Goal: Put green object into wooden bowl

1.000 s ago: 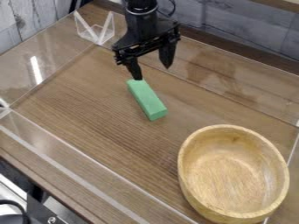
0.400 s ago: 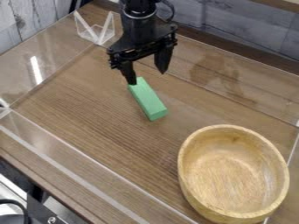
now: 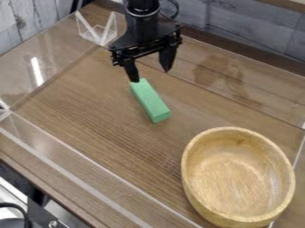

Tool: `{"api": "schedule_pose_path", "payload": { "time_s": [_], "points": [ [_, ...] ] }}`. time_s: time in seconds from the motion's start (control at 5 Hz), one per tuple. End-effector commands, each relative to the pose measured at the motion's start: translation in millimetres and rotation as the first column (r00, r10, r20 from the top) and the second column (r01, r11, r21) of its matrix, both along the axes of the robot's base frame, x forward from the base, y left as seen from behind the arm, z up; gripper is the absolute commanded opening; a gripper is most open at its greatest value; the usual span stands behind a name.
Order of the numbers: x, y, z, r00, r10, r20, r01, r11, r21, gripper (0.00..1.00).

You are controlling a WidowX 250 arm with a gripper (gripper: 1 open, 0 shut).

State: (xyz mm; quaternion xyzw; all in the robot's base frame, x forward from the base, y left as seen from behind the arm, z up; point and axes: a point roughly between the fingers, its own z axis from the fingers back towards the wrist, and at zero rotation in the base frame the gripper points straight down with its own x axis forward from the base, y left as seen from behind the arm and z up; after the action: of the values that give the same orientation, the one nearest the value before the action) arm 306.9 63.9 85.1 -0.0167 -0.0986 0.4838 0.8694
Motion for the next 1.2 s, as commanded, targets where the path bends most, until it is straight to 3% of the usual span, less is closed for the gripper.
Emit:
{"api": "schedule_pose_path", "payload": {
  "time_s": [0.0,0.2,0.4,0.6,1.0],
  "points": [
    [20.5,17,7.5,0.998,0.028,0.053,-0.029,0.999,0.029,1.00],
    [16.8,8,-6.1,0.999,-0.030,0.045,0.028,0.999,0.045,1.00],
    [12.9,-1,-19.3,0.995,-0.090,0.035,0.088,0.994,0.062,0.00],
    [13.6,8,-13.4,0.998,-0.049,0.035,0.047,0.997,0.059,1.00],
    [16.1,19,0.1,0.999,0.007,0.032,-0.008,0.999,0.052,1.00]
  ]
}}
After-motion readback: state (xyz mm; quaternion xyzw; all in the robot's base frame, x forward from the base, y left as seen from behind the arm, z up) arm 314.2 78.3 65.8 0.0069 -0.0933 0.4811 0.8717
